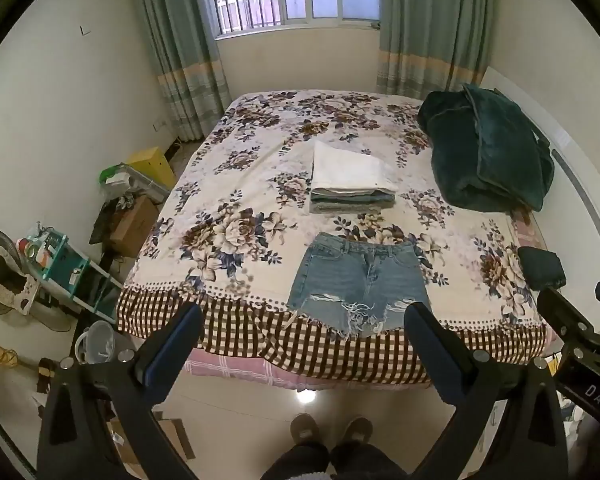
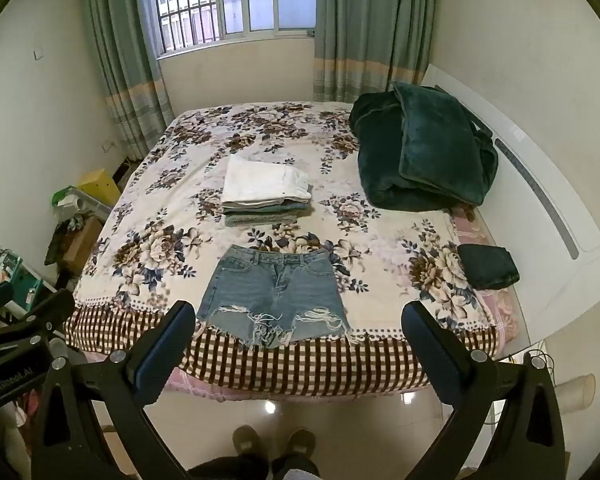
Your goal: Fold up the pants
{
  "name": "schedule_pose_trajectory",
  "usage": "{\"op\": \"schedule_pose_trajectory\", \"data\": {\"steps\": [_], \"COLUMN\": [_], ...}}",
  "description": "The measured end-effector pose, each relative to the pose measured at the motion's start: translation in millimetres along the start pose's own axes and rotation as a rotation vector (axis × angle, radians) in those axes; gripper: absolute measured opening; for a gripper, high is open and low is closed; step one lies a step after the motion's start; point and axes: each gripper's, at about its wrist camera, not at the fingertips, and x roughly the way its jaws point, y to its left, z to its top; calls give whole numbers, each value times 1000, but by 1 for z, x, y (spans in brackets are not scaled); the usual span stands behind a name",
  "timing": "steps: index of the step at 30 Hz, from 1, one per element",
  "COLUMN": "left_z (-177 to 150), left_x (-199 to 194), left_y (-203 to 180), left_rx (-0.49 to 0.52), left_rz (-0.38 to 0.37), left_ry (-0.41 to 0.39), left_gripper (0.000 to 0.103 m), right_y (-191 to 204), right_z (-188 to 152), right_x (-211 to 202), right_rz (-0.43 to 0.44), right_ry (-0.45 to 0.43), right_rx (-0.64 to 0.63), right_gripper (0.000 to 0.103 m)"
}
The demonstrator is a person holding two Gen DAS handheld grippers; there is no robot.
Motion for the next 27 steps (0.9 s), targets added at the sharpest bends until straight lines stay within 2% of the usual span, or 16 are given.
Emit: {"op": "schedule_pose_trajectory", "data": {"steps": [16,27], "left_z": [1,14], "left_x": [-3,-6], "left_y": [6,-3], "left_rx": [1,9], "left_rz": [-3,4], "left_ry": [-3,-4], "left_gripper": [103,103], "right_y": [0,1], "right_z": [2,4], "right_x": [-1,-4], "right_rz": [7,6], "right_ry": [1,-5], "right_rx": [4,5], "right_gripper": [103,103]}}
